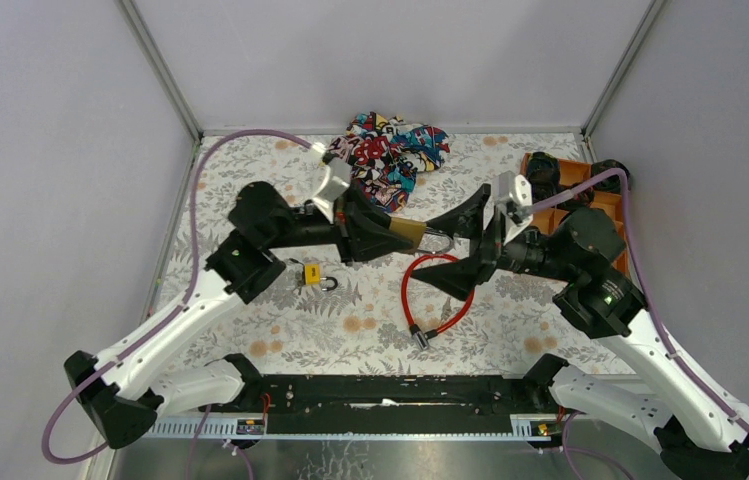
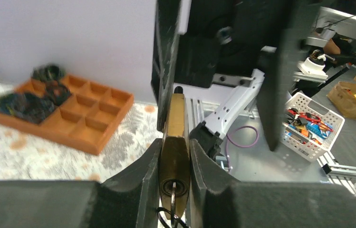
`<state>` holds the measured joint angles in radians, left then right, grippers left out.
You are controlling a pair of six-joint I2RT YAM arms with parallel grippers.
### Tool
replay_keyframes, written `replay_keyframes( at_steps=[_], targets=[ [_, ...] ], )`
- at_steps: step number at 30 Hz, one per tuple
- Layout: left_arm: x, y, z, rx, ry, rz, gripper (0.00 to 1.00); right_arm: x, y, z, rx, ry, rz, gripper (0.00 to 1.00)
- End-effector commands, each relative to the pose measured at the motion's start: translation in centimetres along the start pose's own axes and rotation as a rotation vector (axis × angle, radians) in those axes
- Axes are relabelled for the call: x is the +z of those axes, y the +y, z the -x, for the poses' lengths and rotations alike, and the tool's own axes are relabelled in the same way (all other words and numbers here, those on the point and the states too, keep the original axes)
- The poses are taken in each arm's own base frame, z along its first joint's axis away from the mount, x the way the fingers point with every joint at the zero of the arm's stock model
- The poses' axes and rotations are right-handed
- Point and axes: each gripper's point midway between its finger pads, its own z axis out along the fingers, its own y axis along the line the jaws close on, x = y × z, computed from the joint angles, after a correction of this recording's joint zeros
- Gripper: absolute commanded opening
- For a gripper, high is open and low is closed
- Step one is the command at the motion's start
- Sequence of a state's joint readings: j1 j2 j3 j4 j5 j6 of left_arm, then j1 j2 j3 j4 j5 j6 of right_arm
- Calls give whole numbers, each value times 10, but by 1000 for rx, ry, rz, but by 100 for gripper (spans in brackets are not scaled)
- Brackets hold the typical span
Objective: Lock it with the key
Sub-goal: Lock the lock.
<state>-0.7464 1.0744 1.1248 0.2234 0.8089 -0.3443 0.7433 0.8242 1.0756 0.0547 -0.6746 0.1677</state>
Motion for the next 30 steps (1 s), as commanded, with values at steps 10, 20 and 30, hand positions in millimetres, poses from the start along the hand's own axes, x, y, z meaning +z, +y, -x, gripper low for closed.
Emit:
replay_keyframes(
  at_steps=[10, 20, 30],
  targets=[
    [-8, 16, -11, -32, -21, 74, 0, -29, -1, -29, -76, 308, -74, 90],
    [-9, 10, -5, -29, -47, 44, 0, -35, -16, -43, -39, 343, -168, 68],
    [-11, 0, 0, -2, -63, 4, 0, -21, -35, -57, -14, 373, -203, 49]
  ],
)
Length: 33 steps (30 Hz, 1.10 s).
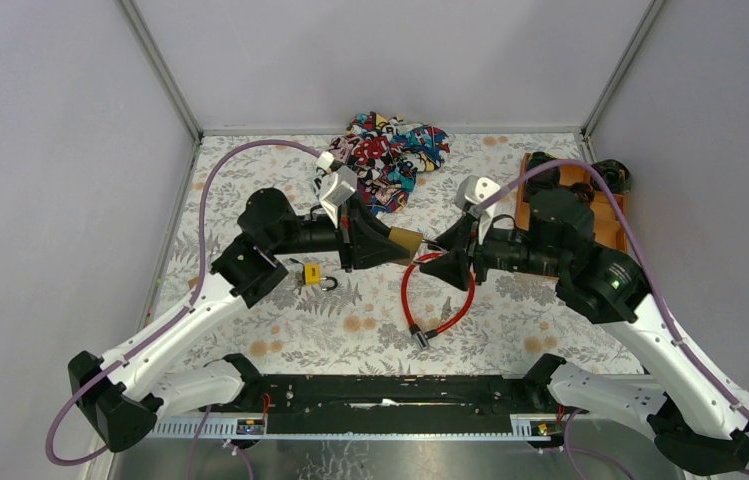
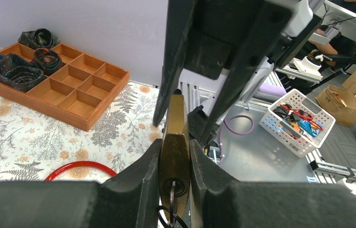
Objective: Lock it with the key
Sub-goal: Lock the lock.
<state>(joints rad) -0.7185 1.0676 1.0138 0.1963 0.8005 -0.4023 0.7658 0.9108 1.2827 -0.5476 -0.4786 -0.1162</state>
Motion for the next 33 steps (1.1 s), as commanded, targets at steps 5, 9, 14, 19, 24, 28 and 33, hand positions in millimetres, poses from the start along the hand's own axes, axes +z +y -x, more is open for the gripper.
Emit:
replay_keyframes(
  at_steps=[5, 9, 14, 19, 24, 28, 33],
  targets=[
    [-7, -29, 41, 155, -129, -88, 0, 9, -2, 11, 0, -42, 1, 0],
    [-8, -27, 32, 136, -105, -85, 0, 4, 3, 21, -18, -78, 20, 0],
    [-17, -20, 0, 242, 15, -80, 79, -10, 5, 30, -64, -118, -2, 0],
    [-44, 12, -26, 412, 212, 20, 89, -14, 11, 26, -55, -76, 20, 0],
    [-55, 44, -32, 505, 300, 126, 82, -10, 23, 10, -82, 8, 125, 0],
    [-46, 39, -20, 566, 274, 64, 64, -10, 26, 10, -80, 48, 153, 0],
    [-47, 8, -33, 478, 287, -91, 55, -9, 24, 14, -93, 47, 146, 0]
  ],
)
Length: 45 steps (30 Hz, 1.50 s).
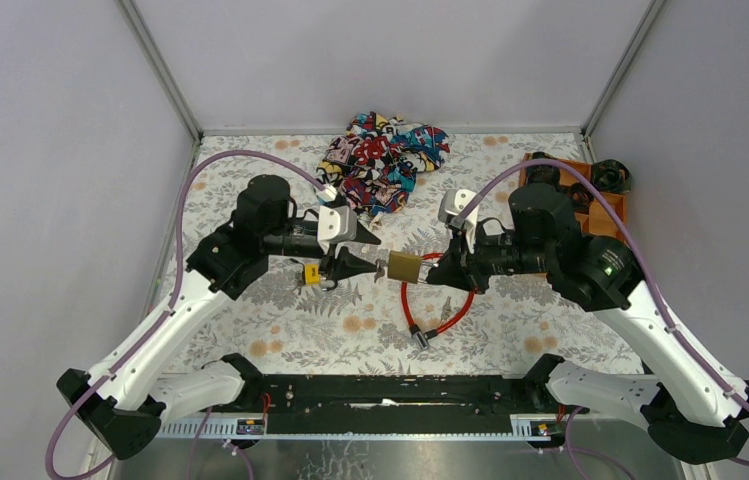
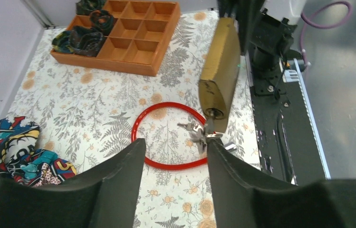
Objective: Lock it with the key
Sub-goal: Lock the lock.
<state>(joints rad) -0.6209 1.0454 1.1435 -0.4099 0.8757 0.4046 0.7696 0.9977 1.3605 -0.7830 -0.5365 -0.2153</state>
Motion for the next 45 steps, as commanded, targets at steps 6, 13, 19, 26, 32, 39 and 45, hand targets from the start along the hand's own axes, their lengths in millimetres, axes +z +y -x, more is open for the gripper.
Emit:
replay_keyframes(
  at_steps=[6, 13, 19, 26, 32, 39, 45],
  targets=[
    [-5, -19, 32, -39, -74, -103, 53, -14, 13, 46, -124, -142, 49, 0],
    [2, -28, 37, -122, -85, -142, 48, -15, 13, 49, -125, -144, 49, 0],
    [4, -33, 37, -135, -87, -168, 39, -15, 12, 48, -120, -137, 40, 0],
    [7, -29, 36, -121, -79, -132, 0, -17, 12, 47, -125, -134, 37, 0],
    [-11, -8, -18, 18, 109, -9, 0, -28, -3, 33, -152, -87, -74, 0],
    [-40, 5, -82, -9, 280, 33, 0, -31, -7, 29, -154, -79, -110, 0],
    [-59, 52, -134, -160, 325, 320, 0, -9, -47, 12, -30, -58, -278, 0]
  ],
)
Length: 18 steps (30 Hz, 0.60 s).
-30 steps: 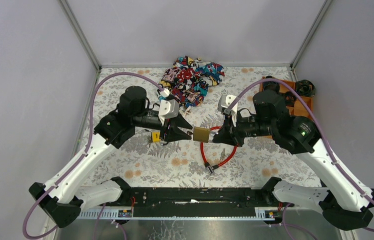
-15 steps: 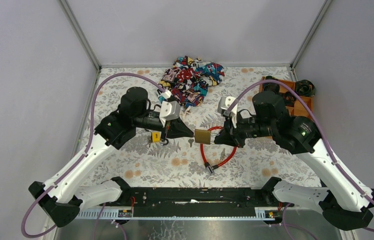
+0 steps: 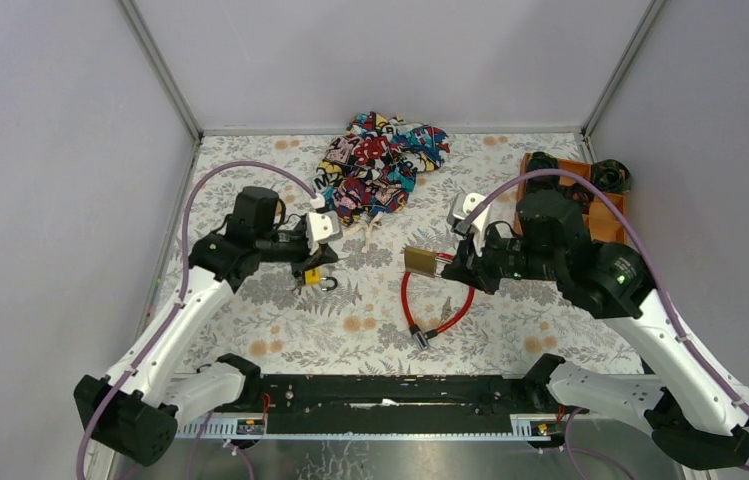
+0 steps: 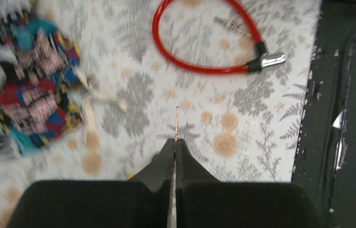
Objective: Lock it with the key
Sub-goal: Lock the lock, then place the lock at the center of the board.
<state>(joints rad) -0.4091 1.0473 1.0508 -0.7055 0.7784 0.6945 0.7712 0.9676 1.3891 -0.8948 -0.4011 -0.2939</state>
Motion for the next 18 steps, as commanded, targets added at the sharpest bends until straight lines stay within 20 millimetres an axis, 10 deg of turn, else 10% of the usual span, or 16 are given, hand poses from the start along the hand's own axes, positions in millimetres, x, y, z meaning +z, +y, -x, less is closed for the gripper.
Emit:
replay_keyframes(
  at_steps=[1, 5, 9, 18],
  targets=[
    [9, 32, -20, -237, -51, 203, 0, 29, -46, 19, 97, -118, -200, 0],
    [40, 42, -12, -810, -271, 332, 0, 97, -100, -3, 476, -148, -264, 0],
    [80, 75, -58, -1225, -216, 482, 0, 137, -149, -40, 755, -115, -309, 0],
    [143, 113, -107, -1377, -142, 534, 0, 184, -235, -117, 1040, -77, -333, 0]
  ],
)
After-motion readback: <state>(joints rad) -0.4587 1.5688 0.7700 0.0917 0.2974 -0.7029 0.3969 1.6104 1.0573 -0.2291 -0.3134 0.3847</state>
